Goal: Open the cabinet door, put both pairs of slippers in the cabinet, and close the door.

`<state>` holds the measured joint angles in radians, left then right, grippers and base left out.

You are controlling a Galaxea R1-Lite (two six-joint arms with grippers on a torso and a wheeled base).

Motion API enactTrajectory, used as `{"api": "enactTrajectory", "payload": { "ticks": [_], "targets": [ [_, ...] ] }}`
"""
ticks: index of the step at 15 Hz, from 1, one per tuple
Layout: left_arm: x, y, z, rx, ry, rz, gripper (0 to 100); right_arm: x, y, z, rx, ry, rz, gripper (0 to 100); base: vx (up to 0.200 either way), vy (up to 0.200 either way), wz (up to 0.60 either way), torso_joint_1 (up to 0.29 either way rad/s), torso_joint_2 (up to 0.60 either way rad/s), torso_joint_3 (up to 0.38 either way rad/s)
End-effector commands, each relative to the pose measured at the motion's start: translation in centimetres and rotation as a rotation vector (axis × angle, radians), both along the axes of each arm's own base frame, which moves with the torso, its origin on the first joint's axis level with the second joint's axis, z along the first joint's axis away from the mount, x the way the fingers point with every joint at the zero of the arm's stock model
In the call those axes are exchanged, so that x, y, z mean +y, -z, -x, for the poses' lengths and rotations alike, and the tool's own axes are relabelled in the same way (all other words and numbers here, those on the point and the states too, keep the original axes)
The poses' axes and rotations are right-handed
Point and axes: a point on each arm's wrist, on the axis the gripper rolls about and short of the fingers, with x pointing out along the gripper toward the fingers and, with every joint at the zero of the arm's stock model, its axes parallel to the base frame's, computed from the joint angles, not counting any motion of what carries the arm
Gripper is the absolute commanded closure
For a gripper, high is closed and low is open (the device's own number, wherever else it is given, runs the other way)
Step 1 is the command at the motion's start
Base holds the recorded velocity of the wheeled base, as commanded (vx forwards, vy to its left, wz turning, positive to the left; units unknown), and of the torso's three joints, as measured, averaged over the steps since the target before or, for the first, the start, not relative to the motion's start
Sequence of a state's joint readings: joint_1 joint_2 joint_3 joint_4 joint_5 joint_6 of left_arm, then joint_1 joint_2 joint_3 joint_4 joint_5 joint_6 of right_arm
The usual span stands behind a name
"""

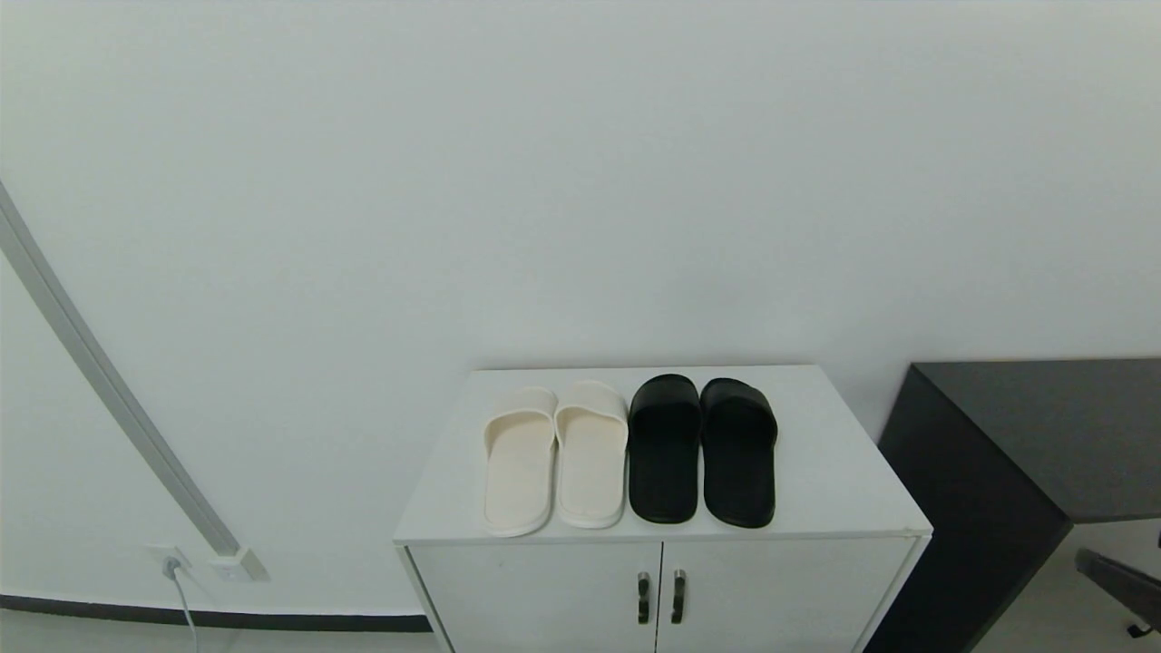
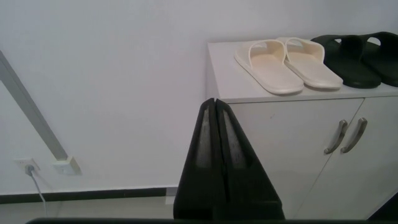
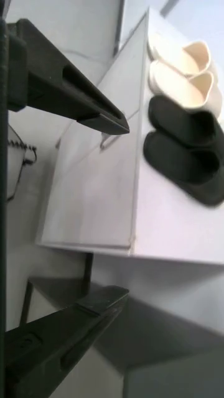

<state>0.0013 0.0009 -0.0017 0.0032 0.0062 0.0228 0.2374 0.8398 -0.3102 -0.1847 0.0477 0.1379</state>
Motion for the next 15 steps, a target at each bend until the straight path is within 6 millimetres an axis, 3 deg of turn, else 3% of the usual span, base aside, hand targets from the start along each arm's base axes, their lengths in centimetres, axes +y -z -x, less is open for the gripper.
{"api": "enactTrajectory", "payload": {
  "ticks": [1, 4, 5, 9, 14, 15],
  "targets": [
    [0.0, 0.0, 0.0, 0.001, 0.000, 0.000, 100, 2.8, -1.4, -3.8, 0.049, -0.058, 0.010, 0, 0.000, 0.000, 0.00, 0.000, 0.00, 0.000],
    [0.0, 0.0, 0.0, 0.001, -0.002, 0.001, 100, 5.9, -1.2, -5.8, 0.089, -0.057, 0.049, 0, 0.000, 0.000, 0.00, 0.000, 0.00, 0.000],
    [0.0, 0.0, 0.0, 0.001, -0.002, 0.001, 100, 7.9, -1.1, -7.0, 0.076, -0.069, 0.039, 0, 0.000, 0.000, 0.00, 0.000, 0.00, 0.000],
    [0.0, 0.0, 0.0, 0.001, -0.002, 0.003, 100, 13.0, -0.6, -10.2, 0.040, -0.064, 0.025, 0, 0.000, 0.000, 0.00, 0.000, 0.00, 0.000],
    [0.0, 0.0, 0.0, 0.001, 0.000, 0.004, 100, 19.0, -0.1, -12.5, 0.036, -0.025, 0.013, 0, 0.000, 0.000, 0.00, 0.000, 0.00, 0.000],
    [0.0, 0.0, 0.0, 0.001, 0.000, 0.004, 100, 20.6, 0.9, -12.9, 0.038, 0.003, 0.041, 0, 0.000, 0.000, 0.00, 0.000, 0.00, 0.000]
  ]
}}
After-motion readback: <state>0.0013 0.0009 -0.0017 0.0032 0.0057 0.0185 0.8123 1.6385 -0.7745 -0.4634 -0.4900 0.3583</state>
